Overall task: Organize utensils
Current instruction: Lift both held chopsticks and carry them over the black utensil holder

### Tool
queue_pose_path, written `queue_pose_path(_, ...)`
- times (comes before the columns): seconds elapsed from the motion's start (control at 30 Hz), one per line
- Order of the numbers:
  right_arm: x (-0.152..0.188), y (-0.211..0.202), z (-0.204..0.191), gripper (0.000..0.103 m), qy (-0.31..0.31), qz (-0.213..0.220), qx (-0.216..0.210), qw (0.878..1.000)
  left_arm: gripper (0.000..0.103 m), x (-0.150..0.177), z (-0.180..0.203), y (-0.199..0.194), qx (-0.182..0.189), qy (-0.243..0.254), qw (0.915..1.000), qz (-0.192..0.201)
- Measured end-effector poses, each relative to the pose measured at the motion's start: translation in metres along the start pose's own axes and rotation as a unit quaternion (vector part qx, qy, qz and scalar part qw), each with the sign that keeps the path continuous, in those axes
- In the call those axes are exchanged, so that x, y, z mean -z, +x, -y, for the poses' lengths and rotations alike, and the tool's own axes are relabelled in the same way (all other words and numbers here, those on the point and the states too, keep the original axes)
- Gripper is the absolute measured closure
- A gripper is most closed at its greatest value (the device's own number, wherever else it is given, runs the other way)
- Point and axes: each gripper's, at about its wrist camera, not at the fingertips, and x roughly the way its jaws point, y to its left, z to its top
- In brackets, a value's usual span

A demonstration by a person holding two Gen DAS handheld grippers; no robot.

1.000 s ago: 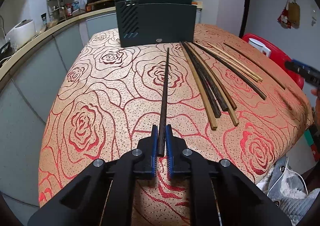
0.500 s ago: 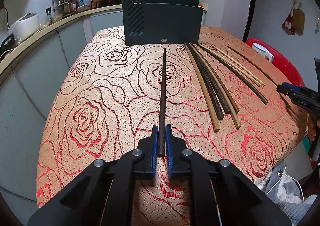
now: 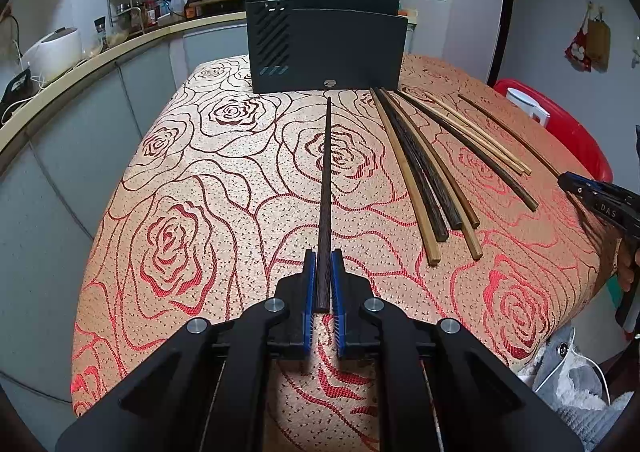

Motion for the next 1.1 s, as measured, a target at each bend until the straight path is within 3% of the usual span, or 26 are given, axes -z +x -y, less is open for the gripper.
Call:
queue_pose_path(0.3,-0.003,-0.004,-0.002,0.096,0.002,-0.006,-0.003,1.000,0.096,-0.005,0.002,-0.013,0.004,0.019,0.9998,0.010)
queue_pose_path(0.57,-0.022,-0.047,-0.010,0.096,-0.006,0.054,-0.024,0.998,0.096,-0.025,-0.003,-0.049,-0.006,0.022,0.9985,0.051)
queue_pose_path(0.9,-0.084,-0.091,-0.023,0.096,-0.019,0.132,-0.074,0.988,0.096,-0.070,-0.002,-0.103,-0.035,0.051,0.9875,0.145)
queue_pose_path(1.1,-0.121,-0.094,-0.029,0.096,-0.023,0.151,-0.091,0.984,0.096,-0.108,-0.004,-0.115,-0.043,0.058,0.9797,0.187)
